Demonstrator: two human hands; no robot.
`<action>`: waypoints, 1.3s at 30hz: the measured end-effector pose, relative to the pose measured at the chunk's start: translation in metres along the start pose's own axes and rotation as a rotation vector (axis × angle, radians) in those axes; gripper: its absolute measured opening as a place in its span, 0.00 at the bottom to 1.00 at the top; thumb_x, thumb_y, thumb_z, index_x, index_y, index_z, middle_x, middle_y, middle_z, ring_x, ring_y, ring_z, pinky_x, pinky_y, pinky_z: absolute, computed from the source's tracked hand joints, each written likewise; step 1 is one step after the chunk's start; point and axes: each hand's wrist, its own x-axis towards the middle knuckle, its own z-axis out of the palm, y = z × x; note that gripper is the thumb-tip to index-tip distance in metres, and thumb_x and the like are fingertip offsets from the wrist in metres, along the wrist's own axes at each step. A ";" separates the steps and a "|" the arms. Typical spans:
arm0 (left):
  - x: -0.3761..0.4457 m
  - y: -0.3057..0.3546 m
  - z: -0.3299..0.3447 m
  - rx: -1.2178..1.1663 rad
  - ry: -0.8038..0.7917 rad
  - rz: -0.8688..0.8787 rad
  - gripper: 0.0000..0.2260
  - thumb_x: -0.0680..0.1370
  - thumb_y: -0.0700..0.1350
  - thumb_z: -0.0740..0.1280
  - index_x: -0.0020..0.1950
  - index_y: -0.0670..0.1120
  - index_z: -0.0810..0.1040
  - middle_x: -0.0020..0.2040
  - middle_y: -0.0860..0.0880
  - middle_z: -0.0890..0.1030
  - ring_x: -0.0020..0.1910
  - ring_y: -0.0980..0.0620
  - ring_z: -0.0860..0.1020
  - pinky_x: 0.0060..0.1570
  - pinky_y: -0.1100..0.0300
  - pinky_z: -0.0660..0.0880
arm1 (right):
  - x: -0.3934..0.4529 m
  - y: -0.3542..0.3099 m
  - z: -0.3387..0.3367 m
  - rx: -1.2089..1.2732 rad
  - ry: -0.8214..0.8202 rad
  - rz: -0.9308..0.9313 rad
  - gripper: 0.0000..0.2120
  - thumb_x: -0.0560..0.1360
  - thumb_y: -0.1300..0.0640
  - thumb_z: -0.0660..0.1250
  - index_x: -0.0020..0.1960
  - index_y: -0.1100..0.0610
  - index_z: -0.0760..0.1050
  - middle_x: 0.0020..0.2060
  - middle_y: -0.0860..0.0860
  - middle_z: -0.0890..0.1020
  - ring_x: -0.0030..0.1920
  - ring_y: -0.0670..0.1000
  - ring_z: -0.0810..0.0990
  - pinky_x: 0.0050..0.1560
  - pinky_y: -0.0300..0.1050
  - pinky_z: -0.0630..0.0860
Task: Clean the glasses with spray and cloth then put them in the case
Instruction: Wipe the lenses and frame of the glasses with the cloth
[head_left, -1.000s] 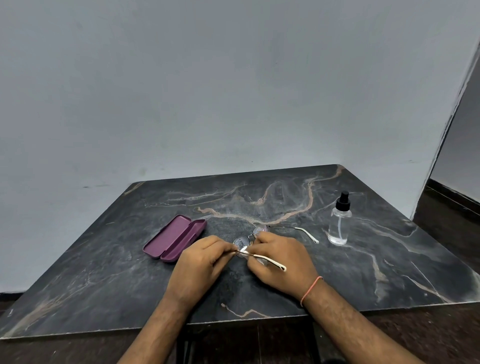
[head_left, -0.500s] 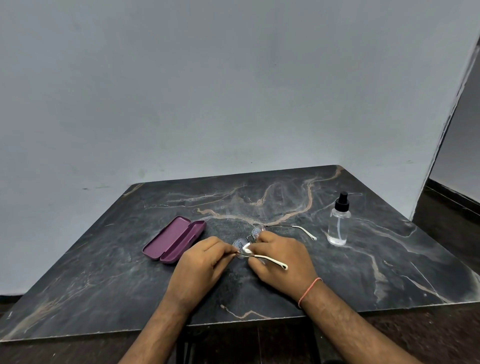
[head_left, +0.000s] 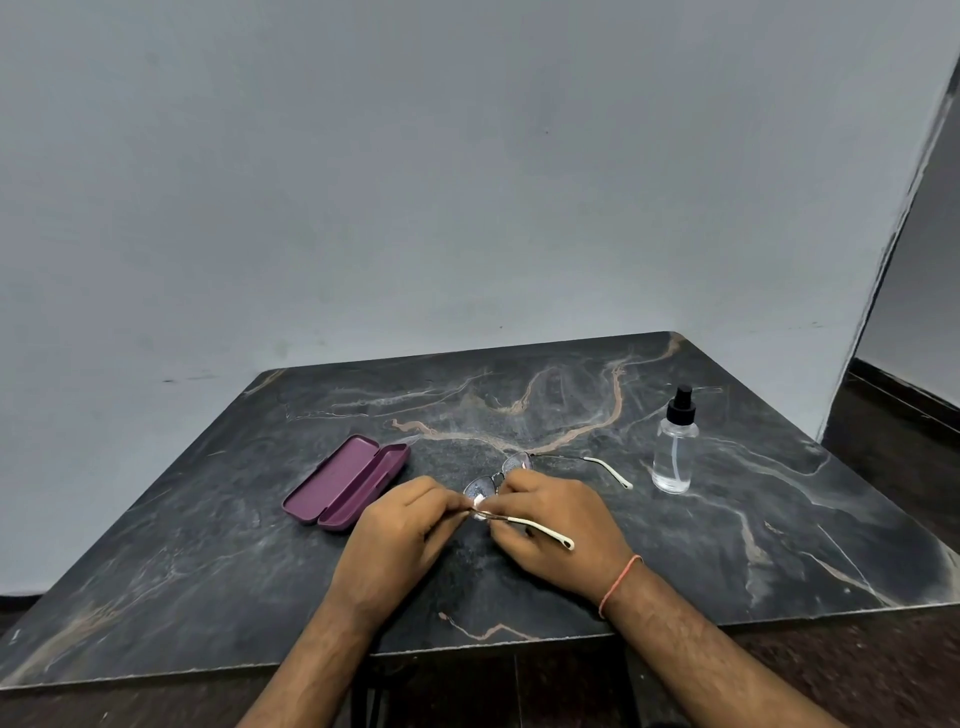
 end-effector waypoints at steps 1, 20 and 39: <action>0.000 0.000 0.000 -0.003 -0.001 0.000 0.10 0.84 0.53 0.68 0.55 0.49 0.86 0.48 0.56 0.83 0.47 0.61 0.82 0.51 0.68 0.77 | 0.001 0.000 0.000 -0.002 -0.006 0.005 0.15 0.77 0.44 0.63 0.60 0.38 0.83 0.47 0.42 0.80 0.44 0.45 0.83 0.42 0.50 0.80; -0.002 -0.004 0.004 0.006 -0.012 0.036 0.10 0.85 0.52 0.69 0.56 0.49 0.87 0.48 0.56 0.85 0.47 0.58 0.83 0.47 0.59 0.81 | 0.004 0.007 0.005 0.088 0.046 0.023 0.12 0.82 0.41 0.66 0.62 0.34 0.82 0.44 0.42 0.79 0.43 0.43 0.80 0.41 0.41 0.75; -0.002 -0.004 0.004 0.004 -0.001 0.015 0.08 0.84 0.51 0.71 0.55 0.50 0.87 0.47 0.56 0.85 0.47 0.58 0.83 0.48 0.60 0.81 | 0.005 0.006 0.005 0.039 0.017 0.044 0.16 0.79 0.38 0.61 0.61 0.36 0.83 0.44 0.43 0.82 0.45 0.44 0.83 0.43 0.47 0.79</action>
